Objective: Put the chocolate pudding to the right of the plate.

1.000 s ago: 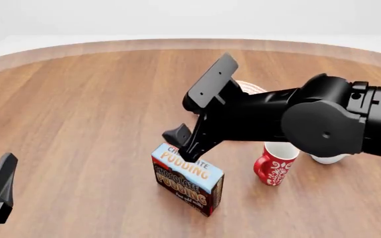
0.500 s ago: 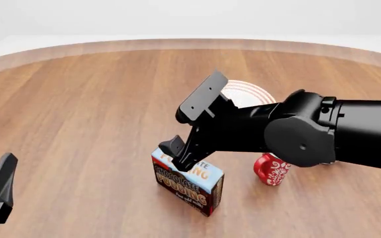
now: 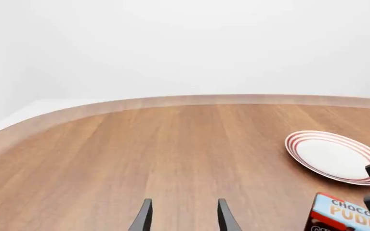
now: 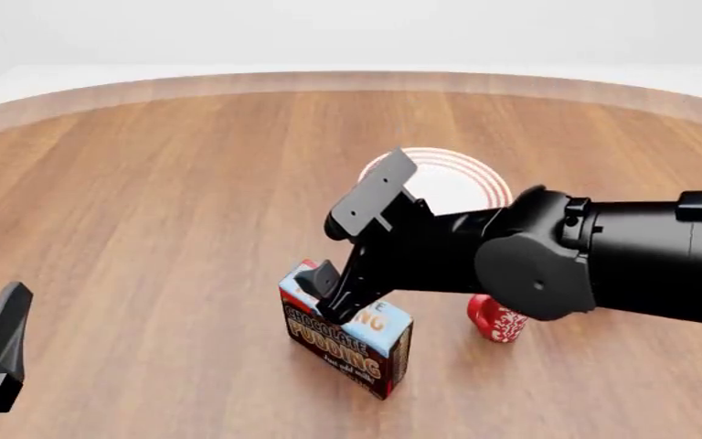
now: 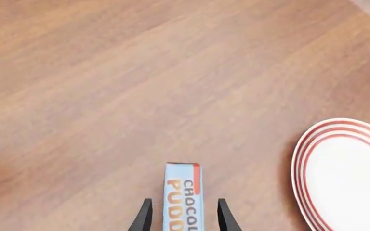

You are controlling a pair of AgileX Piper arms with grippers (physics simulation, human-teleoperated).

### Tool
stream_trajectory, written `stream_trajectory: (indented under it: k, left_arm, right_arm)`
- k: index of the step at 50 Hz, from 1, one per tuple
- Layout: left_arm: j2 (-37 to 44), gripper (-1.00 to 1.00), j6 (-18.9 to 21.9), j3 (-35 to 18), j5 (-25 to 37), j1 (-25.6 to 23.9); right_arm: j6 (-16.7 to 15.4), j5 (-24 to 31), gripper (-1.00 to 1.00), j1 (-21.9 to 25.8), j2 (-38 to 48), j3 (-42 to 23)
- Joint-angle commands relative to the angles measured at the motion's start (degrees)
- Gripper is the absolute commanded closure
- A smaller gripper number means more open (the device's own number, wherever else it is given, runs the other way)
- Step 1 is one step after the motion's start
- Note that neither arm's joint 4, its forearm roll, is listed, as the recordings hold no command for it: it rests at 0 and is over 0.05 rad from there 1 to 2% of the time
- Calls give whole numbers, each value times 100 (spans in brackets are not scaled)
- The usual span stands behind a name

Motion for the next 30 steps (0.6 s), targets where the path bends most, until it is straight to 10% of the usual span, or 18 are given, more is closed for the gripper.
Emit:
stream_trajectory:
  k: [1,30]
  left_arm:
    - [0,-100,0,0,0,0]
    - [0,-100,0,0,0,0]
  right_arm:
    - [22,-145,-100,-81,50,124]
    - [249,-353,-100,24,436,148]
